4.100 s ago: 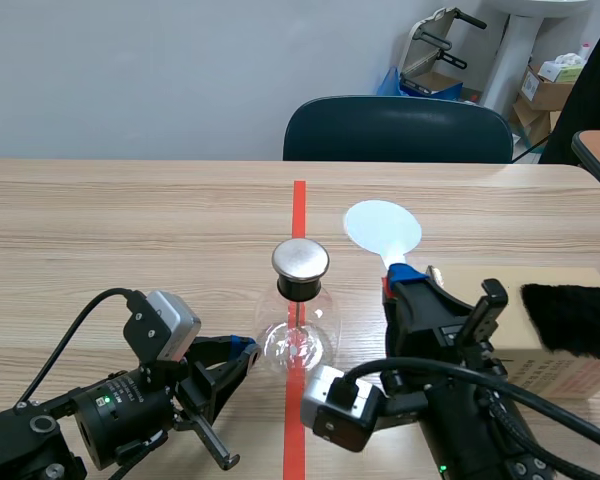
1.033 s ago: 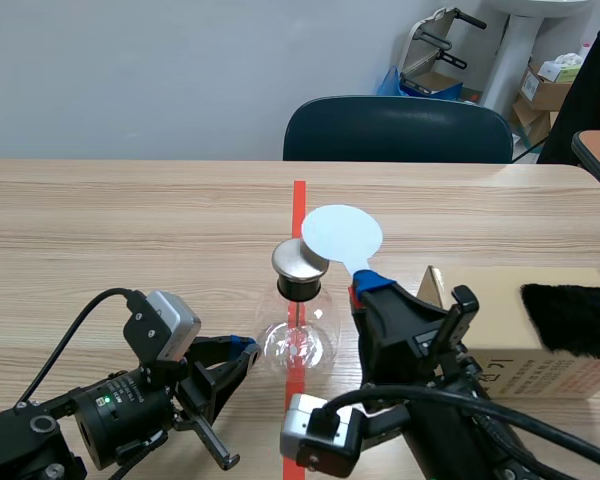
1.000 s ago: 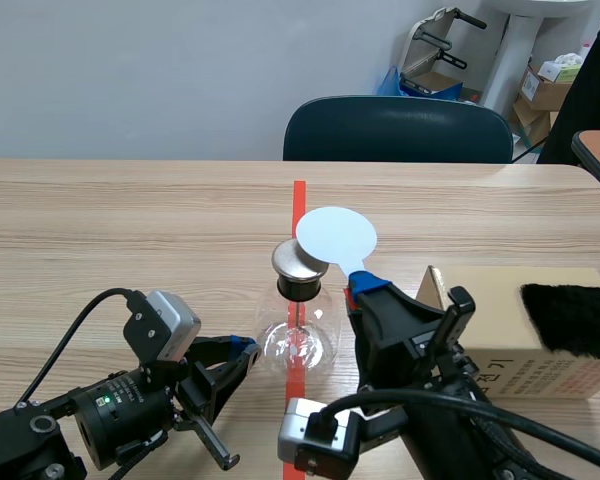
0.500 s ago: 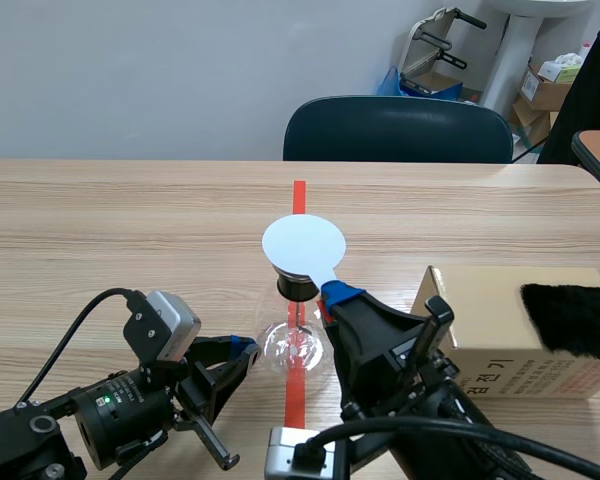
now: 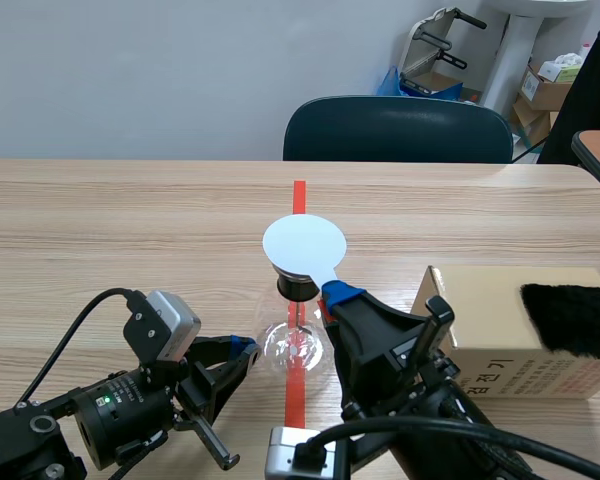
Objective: Do the electroscope experiment
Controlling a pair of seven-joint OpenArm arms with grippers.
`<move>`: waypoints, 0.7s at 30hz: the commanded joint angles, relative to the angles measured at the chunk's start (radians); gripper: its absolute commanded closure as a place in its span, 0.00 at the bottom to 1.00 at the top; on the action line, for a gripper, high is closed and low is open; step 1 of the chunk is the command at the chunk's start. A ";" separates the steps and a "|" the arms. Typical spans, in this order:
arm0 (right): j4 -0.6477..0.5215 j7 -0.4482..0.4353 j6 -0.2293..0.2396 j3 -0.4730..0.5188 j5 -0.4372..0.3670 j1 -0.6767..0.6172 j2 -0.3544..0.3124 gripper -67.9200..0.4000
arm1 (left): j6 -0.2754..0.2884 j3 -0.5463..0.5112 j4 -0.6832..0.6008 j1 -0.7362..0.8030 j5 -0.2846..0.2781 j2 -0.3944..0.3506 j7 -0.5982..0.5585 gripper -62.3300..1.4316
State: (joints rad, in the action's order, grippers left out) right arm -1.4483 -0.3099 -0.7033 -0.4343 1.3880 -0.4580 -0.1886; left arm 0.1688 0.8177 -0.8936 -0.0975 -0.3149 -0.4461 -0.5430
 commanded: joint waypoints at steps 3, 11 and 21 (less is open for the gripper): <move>-0.025 0.025 -0.014 0.003 -0.004 0.012 -0.002 0.97 | 0.009 -0.005 -0.018 -0.003 -0.006 0.014 -0.018 0.88; -0.025 0.175 -0.014 0.003 -0.004 0.012 -0.002 0.97 | 0.009 -0.005 -0.018 -0.003 -0.006 0.014 -0.018 0.88; -0.025 0.398 -0.014 0.003 -0.004 0.012 -0.002 0.97 | 0.009 -0.005 -0.018 -0.003 -0.006 0.014 -0.018 0.88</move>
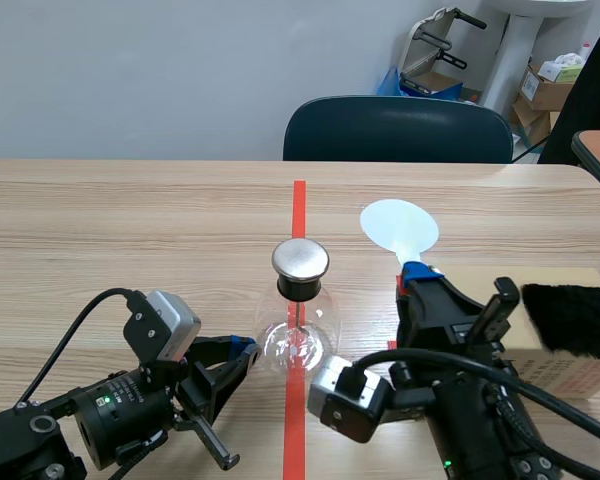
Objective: Do the electroscope experiment
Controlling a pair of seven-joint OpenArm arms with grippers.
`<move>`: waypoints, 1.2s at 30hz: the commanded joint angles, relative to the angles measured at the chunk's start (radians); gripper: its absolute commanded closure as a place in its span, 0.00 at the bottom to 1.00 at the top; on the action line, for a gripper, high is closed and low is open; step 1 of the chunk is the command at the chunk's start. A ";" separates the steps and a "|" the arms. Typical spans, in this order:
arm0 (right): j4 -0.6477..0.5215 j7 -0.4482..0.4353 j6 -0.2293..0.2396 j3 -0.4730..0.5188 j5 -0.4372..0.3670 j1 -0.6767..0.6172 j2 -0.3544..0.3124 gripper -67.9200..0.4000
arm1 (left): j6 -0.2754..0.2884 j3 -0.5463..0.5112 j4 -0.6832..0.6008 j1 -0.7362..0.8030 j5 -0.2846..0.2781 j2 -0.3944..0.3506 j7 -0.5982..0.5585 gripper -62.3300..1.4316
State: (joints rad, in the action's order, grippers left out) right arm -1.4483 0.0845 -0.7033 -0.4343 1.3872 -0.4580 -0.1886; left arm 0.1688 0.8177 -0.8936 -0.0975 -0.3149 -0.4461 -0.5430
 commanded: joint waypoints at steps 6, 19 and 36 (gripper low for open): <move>-0.025 0.097 -0.014 0.003 -0.003 0.012 -0.002 0.97 | 0.009 -0.005 -0.018 -0.003 -0.006 0.014 -0.018 0.88; -0.025 0.139 -0.014 0.003 -0.003 0.012 -0.002 0.97 | 0.009 -0.005 -0.018 -0.003 -0.006 0.014 -0.018 0.88; -0.025 0.138 -0.010 0.003 -0.003 0.011 -0.002 0.97 | 0.009 -0.005 -0.018 -0.003 -0.006 0.014 -0.018 0.88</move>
